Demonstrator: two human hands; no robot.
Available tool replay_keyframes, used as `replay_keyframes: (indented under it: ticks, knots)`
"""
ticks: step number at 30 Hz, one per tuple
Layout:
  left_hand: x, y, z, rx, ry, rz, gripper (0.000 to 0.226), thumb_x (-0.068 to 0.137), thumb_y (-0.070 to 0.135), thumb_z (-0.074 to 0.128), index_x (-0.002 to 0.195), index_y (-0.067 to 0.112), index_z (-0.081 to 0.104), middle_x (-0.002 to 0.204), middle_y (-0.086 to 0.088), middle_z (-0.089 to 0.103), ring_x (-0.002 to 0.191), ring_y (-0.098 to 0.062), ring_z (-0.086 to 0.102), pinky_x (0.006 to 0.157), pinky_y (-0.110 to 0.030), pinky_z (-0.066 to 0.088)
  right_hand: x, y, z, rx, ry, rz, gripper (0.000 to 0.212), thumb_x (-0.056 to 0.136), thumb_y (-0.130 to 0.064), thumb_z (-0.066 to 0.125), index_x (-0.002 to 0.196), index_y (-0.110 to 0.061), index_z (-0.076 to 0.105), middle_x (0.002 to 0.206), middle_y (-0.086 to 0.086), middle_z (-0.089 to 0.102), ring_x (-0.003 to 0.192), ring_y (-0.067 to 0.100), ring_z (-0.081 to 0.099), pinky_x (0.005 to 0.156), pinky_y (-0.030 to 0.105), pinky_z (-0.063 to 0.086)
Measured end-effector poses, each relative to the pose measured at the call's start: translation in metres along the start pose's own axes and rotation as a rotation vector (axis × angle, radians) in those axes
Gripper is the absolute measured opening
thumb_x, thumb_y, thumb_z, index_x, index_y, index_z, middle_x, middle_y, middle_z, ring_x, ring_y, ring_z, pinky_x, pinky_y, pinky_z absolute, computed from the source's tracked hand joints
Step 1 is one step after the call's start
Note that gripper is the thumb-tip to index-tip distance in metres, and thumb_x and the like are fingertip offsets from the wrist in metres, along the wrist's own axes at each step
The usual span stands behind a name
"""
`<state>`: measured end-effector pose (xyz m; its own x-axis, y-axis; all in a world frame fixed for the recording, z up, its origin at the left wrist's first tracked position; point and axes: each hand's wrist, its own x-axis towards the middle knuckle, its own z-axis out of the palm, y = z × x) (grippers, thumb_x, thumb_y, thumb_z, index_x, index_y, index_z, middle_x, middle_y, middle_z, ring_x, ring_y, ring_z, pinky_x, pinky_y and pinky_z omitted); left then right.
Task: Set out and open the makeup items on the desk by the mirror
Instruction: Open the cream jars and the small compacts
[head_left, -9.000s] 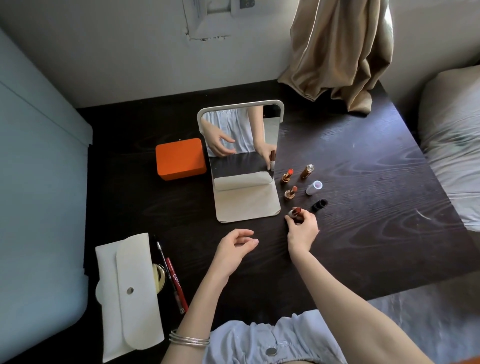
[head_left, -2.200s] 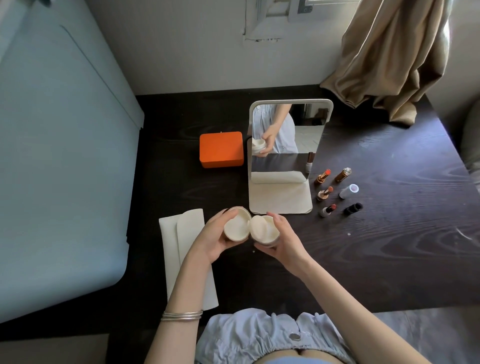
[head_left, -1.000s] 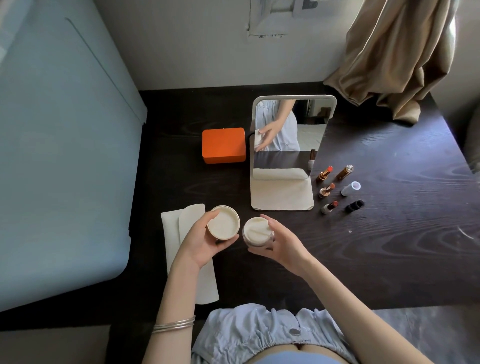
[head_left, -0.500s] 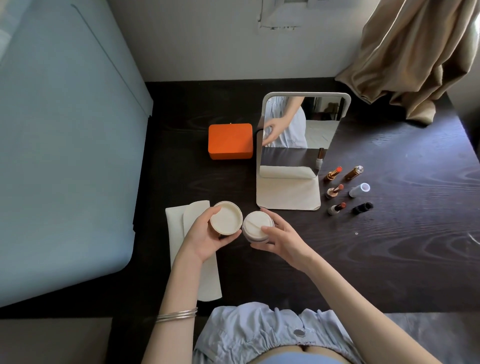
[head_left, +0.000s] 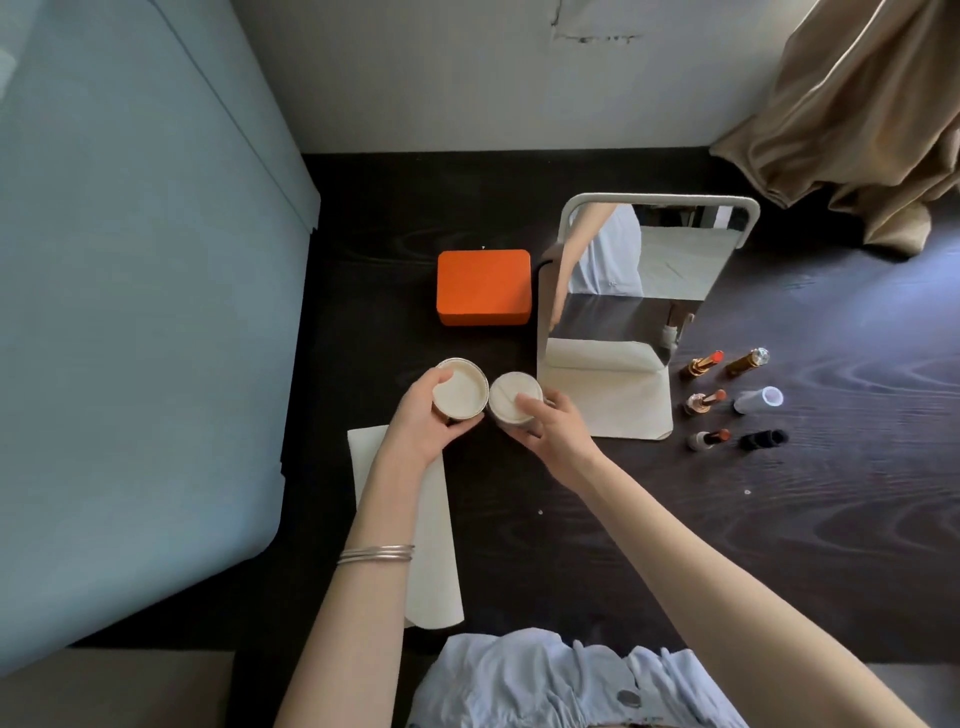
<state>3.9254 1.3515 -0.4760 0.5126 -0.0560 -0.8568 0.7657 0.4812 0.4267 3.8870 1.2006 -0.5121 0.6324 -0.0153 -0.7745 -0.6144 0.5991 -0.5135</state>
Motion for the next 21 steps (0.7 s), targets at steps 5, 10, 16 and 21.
replay_keyframes:
  ticks: [5,10,16,21]
  knots:
    - [0.023,0.014,0.008,0.052,0.106,0.023,0.035,0.088,0.015,0.056,0.123,0.016,0.048,0.128,-0.015,0.05,0.116,-0.031,0.051,0.092,-0.048,0.051,0.019,-0.006,0.024,0.087,0.189,0.021,0.05,0.088,-0.005,0.062,0.133,-0.003,0.042,0.132,0.016,0.053,0.12,0.028,0.053,0.087,0.032,0.05]
    - [0.039,0.024,0.014,0.134,0.198,0.035,0.042,0.089,0.014,0.055,0.13,0.018,0.045,0.133,-0.012,0.043,0.122,-0.031,0.046,0.094,-0.049,0.05,0.034,-0.014,0.041,0.181,0.352,0.083,0.045,0.087,-0.004,0.064,0.128,-0.003,0.045,0.13,0.015,0.053,0.121,0.027,0.052,0.1,0.034,0.047]
    - [0.049,0.024,0.015,0.23,0.23,0.078,0.045,0.089,0.012,0.054,0.132,0.021,0.043,0.134,-0.012,0.04,0.122,-0.03,0.043,0.094,-0.049,0.05,0.042,-0.017,0.057,0.217,0.441,0.03,0.038,0.087,-0.003,0.063,0.122,-0.002,0.049,0.128,0.017,0.055,0.115,0.028,0.055,0.098,0.033,0.048]
    - [0.052,0.025,0.016,0.33,0.228,0.133,0.055,0.091,0.014,0.054,0.143,0.017,0.034,0.137,-0.011,0.039,0.124,-0.027,0.041,0.1,-0.045,0.046,0.042,-0.022,0.065,0.198,0.471,0.088,0.038,0.087,-0.003,0.063,0.123,-0.007,0.052,0.126,0.015,0.055,0.118,0.029,0.053,0.095,0.041,0.049]
